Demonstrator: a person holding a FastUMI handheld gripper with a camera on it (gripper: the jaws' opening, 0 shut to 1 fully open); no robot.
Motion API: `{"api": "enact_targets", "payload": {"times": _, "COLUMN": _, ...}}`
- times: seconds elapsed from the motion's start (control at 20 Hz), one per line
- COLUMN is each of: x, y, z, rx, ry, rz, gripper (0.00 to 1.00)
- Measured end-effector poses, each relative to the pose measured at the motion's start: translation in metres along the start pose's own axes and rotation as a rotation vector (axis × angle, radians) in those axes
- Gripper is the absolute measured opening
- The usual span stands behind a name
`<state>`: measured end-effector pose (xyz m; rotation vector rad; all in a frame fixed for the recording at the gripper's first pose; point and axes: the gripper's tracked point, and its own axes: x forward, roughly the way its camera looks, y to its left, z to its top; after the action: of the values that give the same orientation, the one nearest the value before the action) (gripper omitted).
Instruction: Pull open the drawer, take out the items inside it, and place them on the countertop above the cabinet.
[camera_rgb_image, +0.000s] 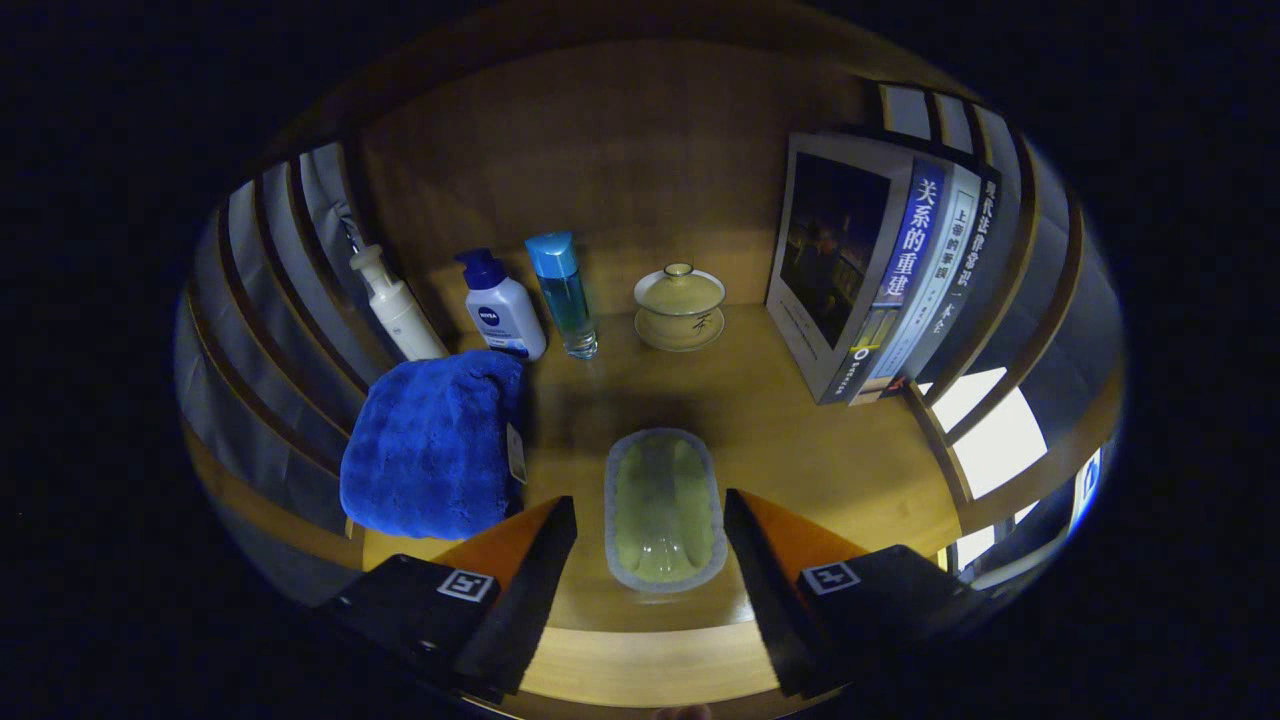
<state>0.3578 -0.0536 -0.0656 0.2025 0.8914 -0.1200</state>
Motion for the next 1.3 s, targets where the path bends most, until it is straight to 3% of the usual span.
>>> {"api": "enact_targets", "payload": {"times": 0.2, "x": -0.02, "y": 0.003, "z": -0.017, "rx": 0.011, "ry": -0.032, "rz": 0.028, "gripper": 1.0}}
{"api": "enact_targets", "payload": {"times": 0.4, "x": -0.052, "y": 0.011, "z": -0.035, "rx": 0.046, "ry": -0.101, "rz": 0.084, "gripper": 1.0}}
{"api": "enact_targets", "payload": {"times": 0.8, "x": -0.137, "y": 0.0, "z": -0.05, "rx": -0.064, "ry": -0.335, "rz": 0.079, "gripper": 0.99}}
{"api": "enact_targets", "payload": {"times": 1.3, "x": -0.226, "y": 0.043, "z": -0.1, "rx": -0.159, "ry": -0.546, "rz": 0.125, "gripper": 0.99}}
